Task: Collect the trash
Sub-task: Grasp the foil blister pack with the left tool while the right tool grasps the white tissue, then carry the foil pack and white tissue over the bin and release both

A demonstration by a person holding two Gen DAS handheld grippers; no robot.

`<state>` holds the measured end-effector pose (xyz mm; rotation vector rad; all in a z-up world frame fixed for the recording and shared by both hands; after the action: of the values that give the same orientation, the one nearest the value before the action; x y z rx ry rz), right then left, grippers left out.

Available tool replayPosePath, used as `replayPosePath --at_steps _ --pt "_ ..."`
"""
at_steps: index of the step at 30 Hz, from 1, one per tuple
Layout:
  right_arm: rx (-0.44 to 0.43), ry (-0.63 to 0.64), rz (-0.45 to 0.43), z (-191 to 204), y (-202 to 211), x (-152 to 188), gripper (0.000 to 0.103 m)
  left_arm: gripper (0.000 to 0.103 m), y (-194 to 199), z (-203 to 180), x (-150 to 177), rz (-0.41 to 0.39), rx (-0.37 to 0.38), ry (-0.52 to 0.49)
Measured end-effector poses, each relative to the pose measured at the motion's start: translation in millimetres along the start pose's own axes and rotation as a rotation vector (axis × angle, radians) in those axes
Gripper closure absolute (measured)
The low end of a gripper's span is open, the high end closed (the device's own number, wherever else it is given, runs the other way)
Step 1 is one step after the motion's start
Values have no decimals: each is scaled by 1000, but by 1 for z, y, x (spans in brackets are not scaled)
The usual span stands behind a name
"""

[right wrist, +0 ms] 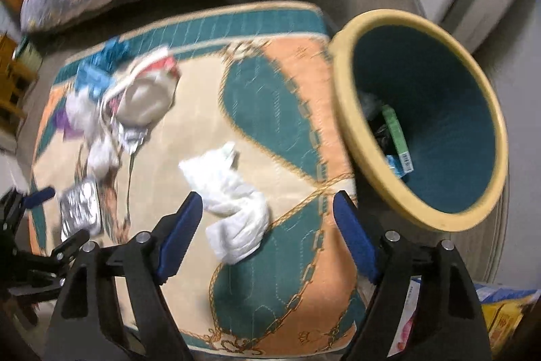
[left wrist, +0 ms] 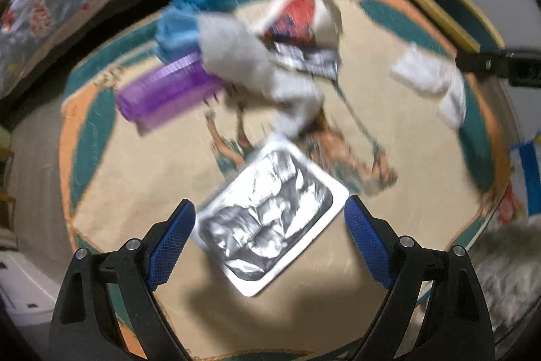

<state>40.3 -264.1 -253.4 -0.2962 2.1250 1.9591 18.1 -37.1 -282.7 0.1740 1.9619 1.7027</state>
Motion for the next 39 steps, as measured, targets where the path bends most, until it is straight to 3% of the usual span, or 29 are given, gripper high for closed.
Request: replayPosePath --at_steps 2,5,13,16,18,25,32,36,39 --pt "9 32 28 6 -7 2 25 12 -10 -1 4 48 -32 -22" --pt "17 55 57 12 -16 3 28 12 -11 5 2 39 -16 6" --pt "35 86 95 20 -37 5 67 12 -17 21 -7 33 30 42" --pt "35 98 95 22 -40 5 81 18 -18 28 -14 30 29 39" --pt "24 89 94 23 -40 5 86 29 -16 26 -17 23 28 40" --pt "-16 18 37 7 -10 -2 89 33 7 11 -21 -11 12 15" --pt "-62 14 -108 -9 67 -10 89 33 87 -20 -38 -170 40 -65" --pt "-67 13 -212 -33 114 -10 89 33 136 -51 -65 -277 68 -160" --pt "-59 -54 -234 -62 120 -8 89 33 153 -73 -93 -323 77 -224"
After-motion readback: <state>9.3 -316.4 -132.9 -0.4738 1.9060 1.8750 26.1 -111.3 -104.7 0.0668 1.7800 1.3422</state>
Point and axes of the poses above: each gripper's, at about its wrist camera, not at the fingertips, and y roughly against the way its jaws point, z to its left, x to its underside, the point moved 2 cm from there along -y, roughly the way its jaws point, and after that the axes turned 6 degrees about x, right-handed, at the moved point
